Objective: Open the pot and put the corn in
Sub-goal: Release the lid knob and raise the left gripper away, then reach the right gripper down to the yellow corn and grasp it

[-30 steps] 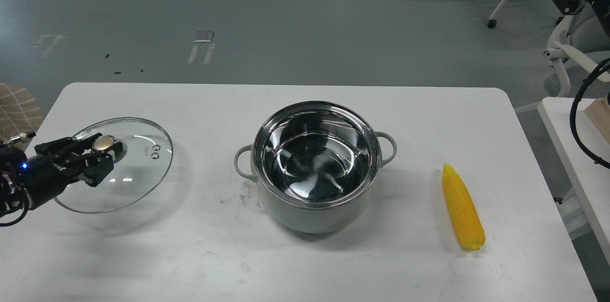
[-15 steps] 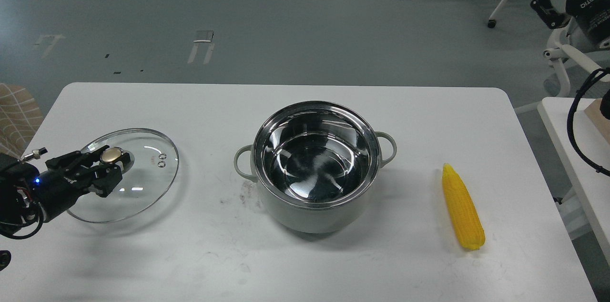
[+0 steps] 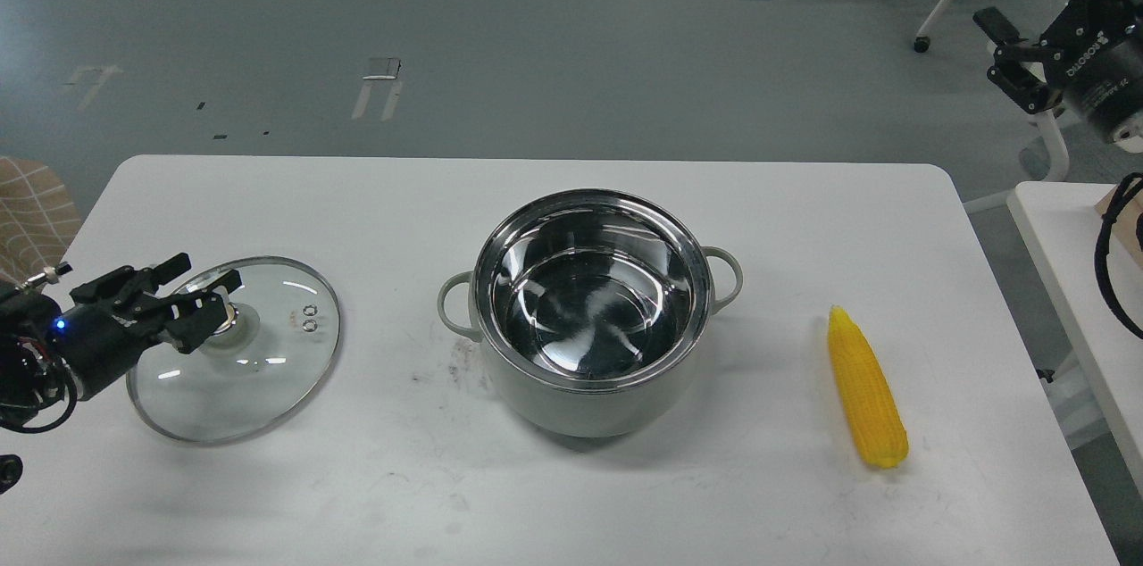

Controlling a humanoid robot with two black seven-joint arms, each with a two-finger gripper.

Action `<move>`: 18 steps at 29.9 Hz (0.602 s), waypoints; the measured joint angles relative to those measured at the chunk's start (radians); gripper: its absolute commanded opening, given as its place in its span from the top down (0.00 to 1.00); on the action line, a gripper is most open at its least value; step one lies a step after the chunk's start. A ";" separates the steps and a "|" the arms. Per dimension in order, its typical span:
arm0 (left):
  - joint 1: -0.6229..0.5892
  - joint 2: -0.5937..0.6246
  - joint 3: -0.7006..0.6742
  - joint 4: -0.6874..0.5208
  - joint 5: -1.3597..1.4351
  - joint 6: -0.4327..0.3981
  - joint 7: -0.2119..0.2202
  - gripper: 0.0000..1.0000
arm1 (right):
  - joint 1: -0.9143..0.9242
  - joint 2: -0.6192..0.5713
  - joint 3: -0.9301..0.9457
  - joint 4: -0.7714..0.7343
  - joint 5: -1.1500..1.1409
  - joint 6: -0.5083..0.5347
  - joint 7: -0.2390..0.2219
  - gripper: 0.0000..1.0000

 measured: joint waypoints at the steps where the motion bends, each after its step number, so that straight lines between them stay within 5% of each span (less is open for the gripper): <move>1: -0.044 -0.003 -0.001 -0.001 -0.048 -0.002 0.000 0.14 | -0.006 -0.018 -0.003 0.026 -0.063 0.000 0.000 0.00; 7: -0.279 -0.077 -0.003 -0.001 -0.351 -0.051 0.000 0.12 | -0.039 -0.094 -0.050 0.201 -0.444 0.000 0.001 0.00; 12: -0.457 -0.212 -0.005 0.014 -0.670 -0.208 0.006 0.05 | -0.070 -0.163 -0.151 0.350 -0.663 0.000 -0.007 0.00; 18: -0.532 -0.278 -0.089 0.032 -1.110 -0.476 0.010 0.03 | -0.093 -0.239 -0.328 0.489 -0.728 -0.001 -0.080 0.00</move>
